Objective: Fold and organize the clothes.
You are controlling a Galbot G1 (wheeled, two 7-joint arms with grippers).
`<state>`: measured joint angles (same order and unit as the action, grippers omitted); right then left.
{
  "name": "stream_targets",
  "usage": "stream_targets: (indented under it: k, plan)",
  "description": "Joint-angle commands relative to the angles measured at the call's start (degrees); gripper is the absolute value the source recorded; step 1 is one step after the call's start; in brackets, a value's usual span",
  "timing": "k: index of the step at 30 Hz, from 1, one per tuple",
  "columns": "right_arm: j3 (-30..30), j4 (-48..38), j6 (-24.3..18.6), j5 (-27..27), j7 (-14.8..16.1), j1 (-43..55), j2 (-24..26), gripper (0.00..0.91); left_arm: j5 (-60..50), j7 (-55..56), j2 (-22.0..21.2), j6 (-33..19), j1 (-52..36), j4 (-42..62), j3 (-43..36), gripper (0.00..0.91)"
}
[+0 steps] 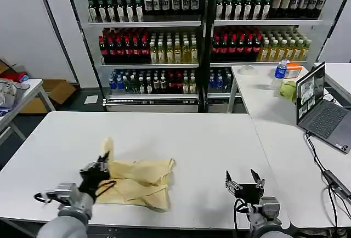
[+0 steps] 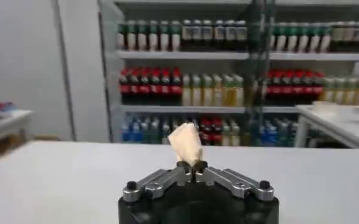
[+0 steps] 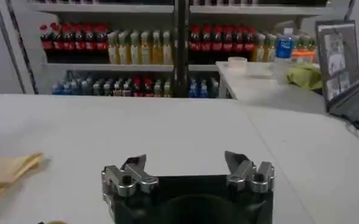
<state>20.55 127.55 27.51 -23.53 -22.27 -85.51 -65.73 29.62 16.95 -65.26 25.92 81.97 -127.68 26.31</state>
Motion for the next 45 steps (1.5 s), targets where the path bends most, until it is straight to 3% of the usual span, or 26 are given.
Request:
stream_targets:
  k: [1, 9, 10, 11, 12, 21, 31, 38, 45]
  plan:
    - [-0.4, -0.5, 0.0, -0.1, 0.0, 0.8, -0.1, 0.907, 0.3, 1.0, -5.4, 0.7, -4.2, 4.4, -13.4, 0.010]
    - [-0.8, -1.1, 0.0, 0.0, 0.0, 1.3, -0.6, 0.907, 0.3, 1.2, -6.5, 1.3, -7.9, 10.4, -16.1, 0.010]
    - [-0.8, -1.2, 0.0, 0.0, 0.1, 1.4, -0.6, 0.907, 0.2, 0.8, -6.5, 1.6, -8.0, 11.0, -16.1, 0.071]
    - [-0.8, -1.3, 0.0, 0.0, 0.1, 1.4, -0.6, 0.907, 0.2, 0.3, -6.5, 1.7, -7.9, 11.0, -16.0, 0.725]
    - [-0.7, -1.4, 0.0, 0.0, 0.1, 1.5, -0.6, 0.907, 0.2, -0.2, -6.5, 1.8, -7.8, 10.7, -15.9, 0.907]
    - [-1.0, -2.2, 0.0, 0.0, 0.1, 1.9, -0.8, 0.907, 6.7, -2.7, -5.2, 2.6, -4.2, 5.6, -12.5, 0.907]
    - [-0.4, -2.7, -0.3, 0.0, 0.2, 1.7, -0.8, 0.907, 18.0, -2.8, -3.8, 4.2, 2.2, -2.3, -1.4, 0.907]
    - [-0.6, -3.0, -0.3, 0.1, 0.2, 1.8, -1.2, 0.907, 21.6, -2.5, 0.7, 3.7, 3.2, 3.8, 8.6, 0.907]
    - [-0.4, -3.4, -0.3, 0.1, 0.1, 1.5, -1.1, 0.907, 22.8, -2.8, 4.7, 3.0, 1.1, 12.7, 13.4, 0.907]
